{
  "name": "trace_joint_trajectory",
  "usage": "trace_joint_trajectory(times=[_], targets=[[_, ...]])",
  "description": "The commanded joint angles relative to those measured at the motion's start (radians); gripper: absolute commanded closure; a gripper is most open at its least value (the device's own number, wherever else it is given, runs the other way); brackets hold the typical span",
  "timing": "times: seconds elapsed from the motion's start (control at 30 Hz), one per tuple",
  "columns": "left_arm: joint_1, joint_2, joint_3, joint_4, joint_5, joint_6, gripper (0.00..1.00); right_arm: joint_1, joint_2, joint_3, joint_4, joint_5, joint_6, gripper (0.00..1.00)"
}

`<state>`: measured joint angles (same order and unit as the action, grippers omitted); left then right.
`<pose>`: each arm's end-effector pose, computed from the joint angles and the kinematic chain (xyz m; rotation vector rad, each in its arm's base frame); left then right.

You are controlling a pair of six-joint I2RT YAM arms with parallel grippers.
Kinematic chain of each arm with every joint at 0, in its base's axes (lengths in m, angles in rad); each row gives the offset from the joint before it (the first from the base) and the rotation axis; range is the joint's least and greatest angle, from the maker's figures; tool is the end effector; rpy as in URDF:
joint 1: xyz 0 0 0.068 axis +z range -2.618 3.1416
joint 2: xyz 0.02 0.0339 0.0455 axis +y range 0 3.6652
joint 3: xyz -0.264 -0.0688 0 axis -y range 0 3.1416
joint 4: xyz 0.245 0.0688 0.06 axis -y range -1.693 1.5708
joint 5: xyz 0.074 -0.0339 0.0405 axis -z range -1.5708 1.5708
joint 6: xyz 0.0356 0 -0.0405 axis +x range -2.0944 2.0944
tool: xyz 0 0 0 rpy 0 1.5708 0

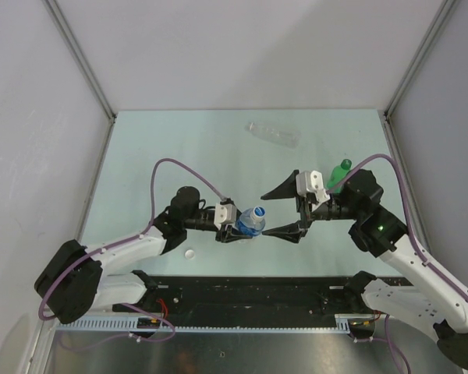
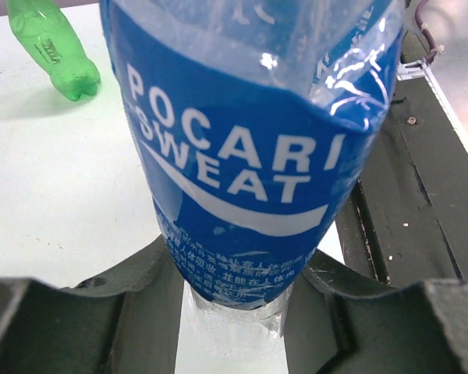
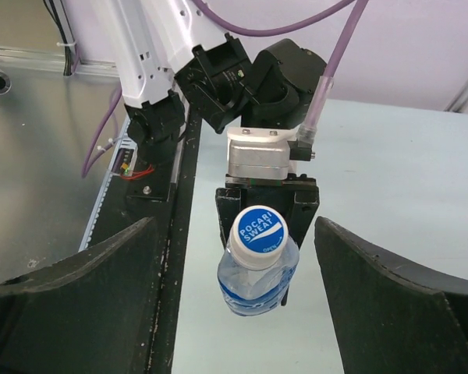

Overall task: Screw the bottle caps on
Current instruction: Screw the bottle cap onto the plastic bottle.

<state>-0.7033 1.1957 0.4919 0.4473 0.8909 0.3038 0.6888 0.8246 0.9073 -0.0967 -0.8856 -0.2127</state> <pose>0.1668 -0.1777 0.2219 1.4082 1.2209 -1.0861 0.1187 0.1335 0.3860 -1.3074 1.0630 1.0583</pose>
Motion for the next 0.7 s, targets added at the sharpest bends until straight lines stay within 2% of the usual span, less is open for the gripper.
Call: trace_joint_trajectory(times=[0.0, 0.2, 0.43, 0.67], targets=[[0.009, -0.012, 0.053, -0.018, 0.031, 0.053, 1.0, -0.004, 0.019, 0.008, 0.02, -0.009, 0.011, 0.16], [0.008, -0.019, 0.06, -0.037, 0.028, 0.06, 1.0, -0.001, 0.056, 0.022, 0.008, -0.014, 0.024, 0.23], [0.009, -0.021, 0.065, -0.042, 0.029, 0.061, 1.0, 0.003, 0.066, 0.027, 0.002, -0.018, 0.023, 0.38], [0.009, -0.033, 0.069, -0.045, 0.032, 0.064, 1.0, 0.007, 0.068, 0.027, -0.008, -0.011, 0.019, 0.46]])
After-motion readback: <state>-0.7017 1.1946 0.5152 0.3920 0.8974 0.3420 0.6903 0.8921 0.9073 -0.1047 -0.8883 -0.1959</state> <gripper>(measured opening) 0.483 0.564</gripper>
